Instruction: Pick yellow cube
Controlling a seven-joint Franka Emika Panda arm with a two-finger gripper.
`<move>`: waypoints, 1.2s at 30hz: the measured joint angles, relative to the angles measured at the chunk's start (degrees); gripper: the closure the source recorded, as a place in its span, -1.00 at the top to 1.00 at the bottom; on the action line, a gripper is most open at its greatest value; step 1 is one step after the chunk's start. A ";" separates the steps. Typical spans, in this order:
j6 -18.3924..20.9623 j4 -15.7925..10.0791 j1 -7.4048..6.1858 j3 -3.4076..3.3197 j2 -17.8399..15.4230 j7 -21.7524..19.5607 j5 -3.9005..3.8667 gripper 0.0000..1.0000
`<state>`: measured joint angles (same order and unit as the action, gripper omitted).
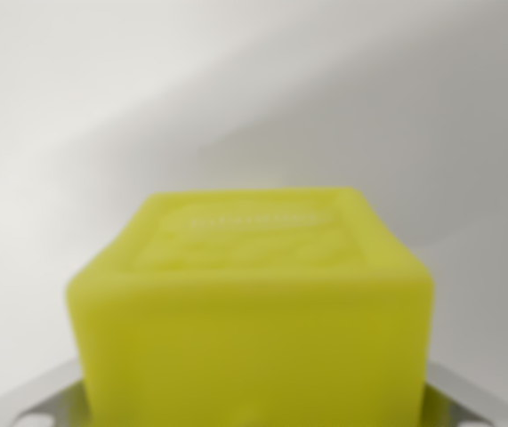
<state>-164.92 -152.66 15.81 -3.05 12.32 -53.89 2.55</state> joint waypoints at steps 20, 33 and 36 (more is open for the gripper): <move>8.18 -0.93 0.54 0.07 -9.14 -1.51 -2.08 -1.00; 13.93 -0.84 0.66 0.08 -14.75 -1.99 -2.75 -1.00; 15.27 -0.73 0.68 0.08 -15.97 -2.08 -2.86 -1.00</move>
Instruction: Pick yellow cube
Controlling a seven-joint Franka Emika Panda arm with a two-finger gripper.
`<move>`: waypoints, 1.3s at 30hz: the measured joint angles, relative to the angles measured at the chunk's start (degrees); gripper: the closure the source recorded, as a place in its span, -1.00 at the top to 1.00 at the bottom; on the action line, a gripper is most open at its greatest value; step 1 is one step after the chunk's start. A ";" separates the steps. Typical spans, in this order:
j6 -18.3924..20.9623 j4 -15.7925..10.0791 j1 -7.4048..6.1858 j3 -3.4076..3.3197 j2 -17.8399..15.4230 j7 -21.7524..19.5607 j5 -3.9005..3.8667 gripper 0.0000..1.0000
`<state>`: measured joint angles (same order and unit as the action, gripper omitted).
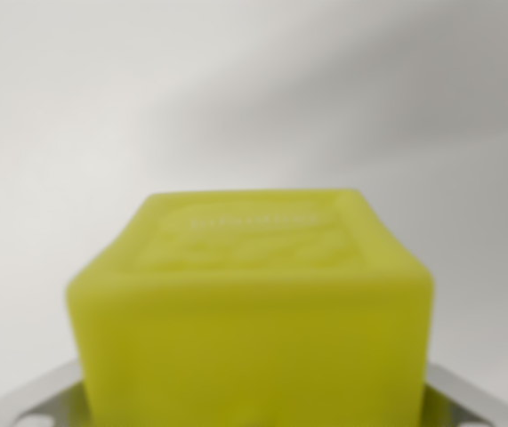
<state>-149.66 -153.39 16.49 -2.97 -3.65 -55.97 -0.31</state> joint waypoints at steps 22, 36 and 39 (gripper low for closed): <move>9.85 1.77 0.03 0.00 -8.09 -0.41 -0.55 -1.00; 16.03 3.72 0.01 0.01 -12.30 -0.58 -0.74 -1.00; 17.32 4.22 -0.01 0.01 -13.11 -0.60 -0.77 -1.00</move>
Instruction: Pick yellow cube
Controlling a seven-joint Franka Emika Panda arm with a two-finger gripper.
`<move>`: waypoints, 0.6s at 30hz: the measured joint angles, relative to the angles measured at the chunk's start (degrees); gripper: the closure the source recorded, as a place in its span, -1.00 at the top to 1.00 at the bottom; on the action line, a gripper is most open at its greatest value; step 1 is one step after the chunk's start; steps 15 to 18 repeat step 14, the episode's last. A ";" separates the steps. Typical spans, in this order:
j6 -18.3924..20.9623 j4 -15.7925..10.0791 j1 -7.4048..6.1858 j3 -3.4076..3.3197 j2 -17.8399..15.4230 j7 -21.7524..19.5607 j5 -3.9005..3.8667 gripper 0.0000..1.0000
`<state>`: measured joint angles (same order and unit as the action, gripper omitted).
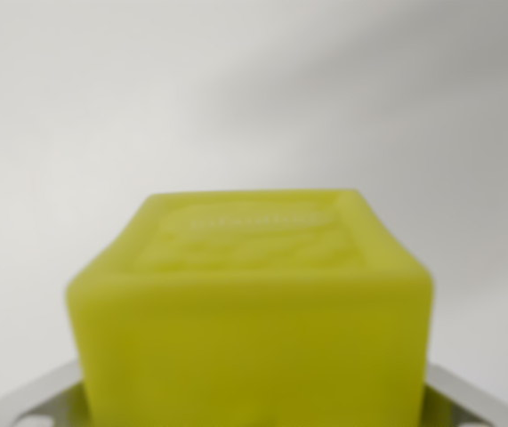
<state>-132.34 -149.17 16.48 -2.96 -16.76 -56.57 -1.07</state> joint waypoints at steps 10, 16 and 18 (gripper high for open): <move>1.99 0.82 -0.03 0.00 -1.17 -0.04 -0.05 -1.00; 1.99 0.82 -0.03 0.00 -1.17 -0.04 -0.05 -1.00; 1.99 0.82 -0.03 0.00 -1.17 -0.04 -0.05 -1.00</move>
